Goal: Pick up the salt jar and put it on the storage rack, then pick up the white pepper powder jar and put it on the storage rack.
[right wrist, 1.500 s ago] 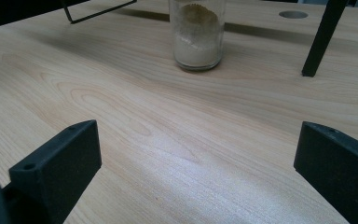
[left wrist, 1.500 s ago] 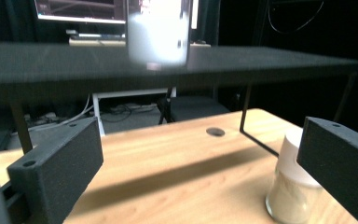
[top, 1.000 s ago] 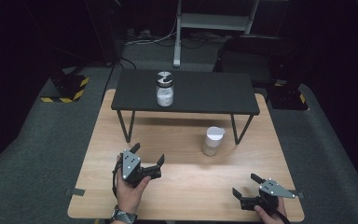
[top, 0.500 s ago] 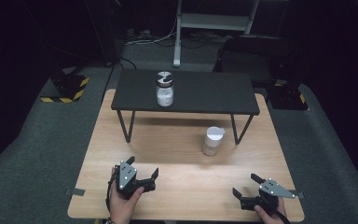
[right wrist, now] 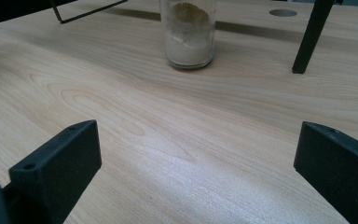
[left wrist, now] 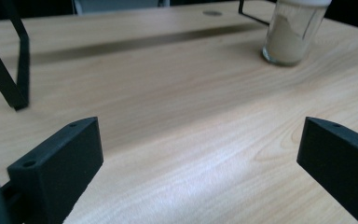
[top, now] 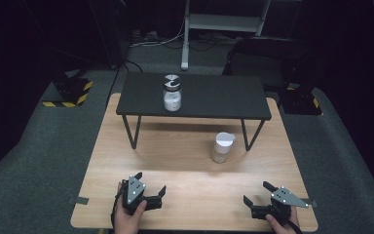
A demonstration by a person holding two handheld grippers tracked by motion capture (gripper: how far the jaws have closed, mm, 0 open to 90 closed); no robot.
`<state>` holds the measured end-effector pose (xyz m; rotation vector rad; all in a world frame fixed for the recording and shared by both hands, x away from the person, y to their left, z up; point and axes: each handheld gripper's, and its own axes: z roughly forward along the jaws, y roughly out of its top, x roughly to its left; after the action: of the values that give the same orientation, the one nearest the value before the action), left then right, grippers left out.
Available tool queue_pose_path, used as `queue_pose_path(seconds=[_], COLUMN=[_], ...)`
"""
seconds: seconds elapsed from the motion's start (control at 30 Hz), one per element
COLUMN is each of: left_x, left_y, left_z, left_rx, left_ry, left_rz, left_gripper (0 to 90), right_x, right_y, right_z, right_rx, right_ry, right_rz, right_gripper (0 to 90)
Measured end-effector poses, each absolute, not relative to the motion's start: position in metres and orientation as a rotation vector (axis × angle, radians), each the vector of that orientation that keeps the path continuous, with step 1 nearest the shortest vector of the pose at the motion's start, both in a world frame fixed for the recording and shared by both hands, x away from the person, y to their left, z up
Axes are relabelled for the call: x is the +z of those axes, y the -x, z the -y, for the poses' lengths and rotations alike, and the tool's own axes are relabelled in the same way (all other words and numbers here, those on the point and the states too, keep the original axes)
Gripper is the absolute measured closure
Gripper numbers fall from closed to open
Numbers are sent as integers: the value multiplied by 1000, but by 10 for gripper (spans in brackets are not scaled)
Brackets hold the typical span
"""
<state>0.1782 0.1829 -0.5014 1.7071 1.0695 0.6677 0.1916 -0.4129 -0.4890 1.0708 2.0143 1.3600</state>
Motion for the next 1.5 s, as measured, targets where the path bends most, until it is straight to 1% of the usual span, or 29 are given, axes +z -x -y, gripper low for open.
queue_pose_path(seconds=[0.07, 0.17, 0.47, 1.03, 1.27, 1.5], left_x=[-501, -498, -501, -501, -501, -502], left_y=[-180, -180, -181, -182, -185, -185], left_z=[-183, -178, -182, -184, -187, -188], left_rx=[649, 667, 642, 630, 604, 600], left_ry=[-1731, -1752, -1711, -1714, -1708, -1701], left_rz=[-1065, -1070, -1082, -1082, -1087, -1082], left_gripper=[6, 4, 5, 5, 5, 5], right_x=[-489, -489, -489, -488, -473, -458], right_y=[-192, -192, -191, -191, -199, -218], right_z=[413, 413, 413, 410, 395, 377], right_rx=[1361, 1362, 1365, 1364, 1346, 1367], right_ry=[-1075, -1077, -1092, -1156, -1116, -1072], right_rz=[-2015, -2013, -2006, -1980, -1976, -1958], right_gripper=[7, 6, 6, 7, 7, 8])
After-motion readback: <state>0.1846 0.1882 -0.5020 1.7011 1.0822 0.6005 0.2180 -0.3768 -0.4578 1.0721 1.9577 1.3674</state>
